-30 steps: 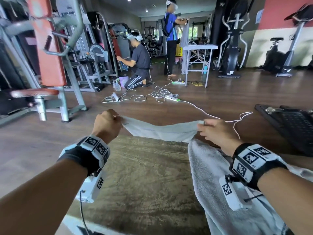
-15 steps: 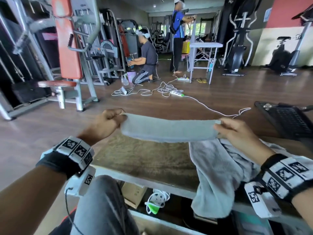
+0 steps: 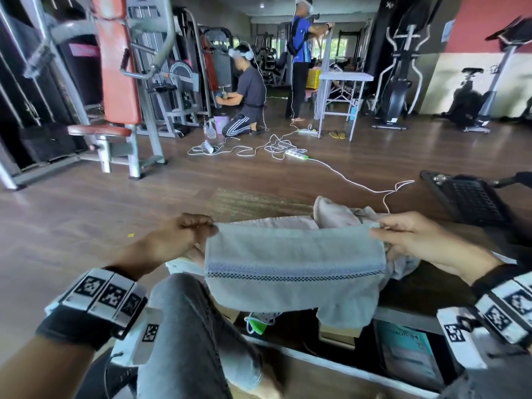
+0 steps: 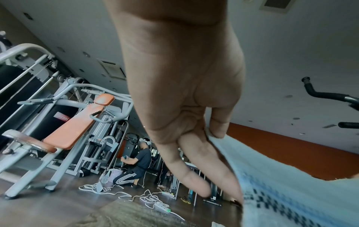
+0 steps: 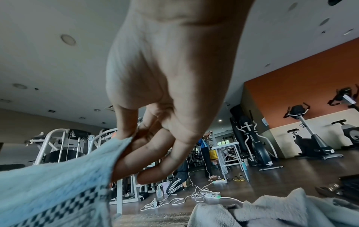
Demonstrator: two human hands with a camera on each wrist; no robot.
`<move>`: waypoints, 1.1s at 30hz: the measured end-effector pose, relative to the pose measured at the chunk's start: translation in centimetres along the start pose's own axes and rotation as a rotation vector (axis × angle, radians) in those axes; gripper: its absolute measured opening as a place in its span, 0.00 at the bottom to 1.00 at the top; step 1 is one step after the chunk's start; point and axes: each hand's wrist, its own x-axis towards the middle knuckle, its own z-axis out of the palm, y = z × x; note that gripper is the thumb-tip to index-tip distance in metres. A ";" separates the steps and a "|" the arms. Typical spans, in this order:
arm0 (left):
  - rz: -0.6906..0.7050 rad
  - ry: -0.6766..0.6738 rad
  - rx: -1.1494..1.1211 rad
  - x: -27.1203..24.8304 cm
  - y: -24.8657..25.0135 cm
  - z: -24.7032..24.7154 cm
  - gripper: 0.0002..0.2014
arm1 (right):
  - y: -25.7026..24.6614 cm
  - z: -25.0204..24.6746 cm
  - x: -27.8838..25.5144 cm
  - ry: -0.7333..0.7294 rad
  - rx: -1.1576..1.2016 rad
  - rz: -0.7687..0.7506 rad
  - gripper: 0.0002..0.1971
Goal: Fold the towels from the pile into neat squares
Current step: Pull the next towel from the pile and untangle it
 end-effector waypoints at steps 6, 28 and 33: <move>-0.051 0.180 -0.084 3.4 -1.7 0.3 0.10 | 0.1 1.1 5.0 0.136 -0.046 -0.072 0.12; -0.321 0.552 0.267 23.5 -13.1 0.8 0.07 | 10.4 8.6 31.4 0.304 -0.350 0.110 0.12; -0.195 0.457 0.489 25.1 -16.1 2.7 0.06 | 12.4 11.2 32.8 0.093 -0.553 0.116 0.04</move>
